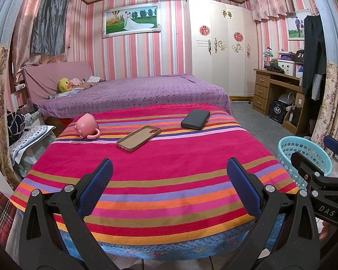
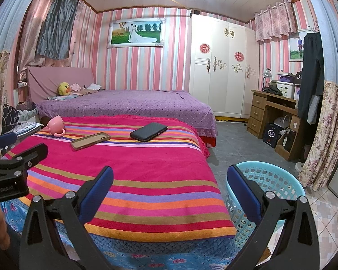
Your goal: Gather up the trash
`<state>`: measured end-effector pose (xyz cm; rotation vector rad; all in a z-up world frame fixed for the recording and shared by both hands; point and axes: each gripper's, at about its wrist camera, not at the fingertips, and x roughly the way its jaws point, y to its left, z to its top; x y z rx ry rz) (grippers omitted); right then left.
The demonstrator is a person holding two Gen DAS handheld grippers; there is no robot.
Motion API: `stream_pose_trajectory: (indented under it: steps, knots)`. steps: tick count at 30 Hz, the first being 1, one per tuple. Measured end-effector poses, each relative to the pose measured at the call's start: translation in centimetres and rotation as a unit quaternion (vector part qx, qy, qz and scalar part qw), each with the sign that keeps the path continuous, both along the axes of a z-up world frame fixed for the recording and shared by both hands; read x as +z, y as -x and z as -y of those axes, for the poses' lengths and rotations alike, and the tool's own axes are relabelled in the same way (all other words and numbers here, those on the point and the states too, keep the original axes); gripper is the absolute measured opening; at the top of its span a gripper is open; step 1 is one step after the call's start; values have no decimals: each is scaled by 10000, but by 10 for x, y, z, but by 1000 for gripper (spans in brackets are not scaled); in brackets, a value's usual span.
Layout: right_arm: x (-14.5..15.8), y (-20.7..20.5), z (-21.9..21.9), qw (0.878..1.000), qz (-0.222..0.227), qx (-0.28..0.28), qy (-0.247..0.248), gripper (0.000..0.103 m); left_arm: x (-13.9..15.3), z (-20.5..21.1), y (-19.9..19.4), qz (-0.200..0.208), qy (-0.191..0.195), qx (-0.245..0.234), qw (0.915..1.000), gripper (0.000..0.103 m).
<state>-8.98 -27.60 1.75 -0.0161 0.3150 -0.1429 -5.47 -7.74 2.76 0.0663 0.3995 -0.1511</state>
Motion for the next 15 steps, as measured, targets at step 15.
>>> stream_pose_trajectory:
  steps: [15]
  knots:
    - [-3,-5,-7,10000,-10,27,51,98,0,-2,0,65,-37,25,10000,98]
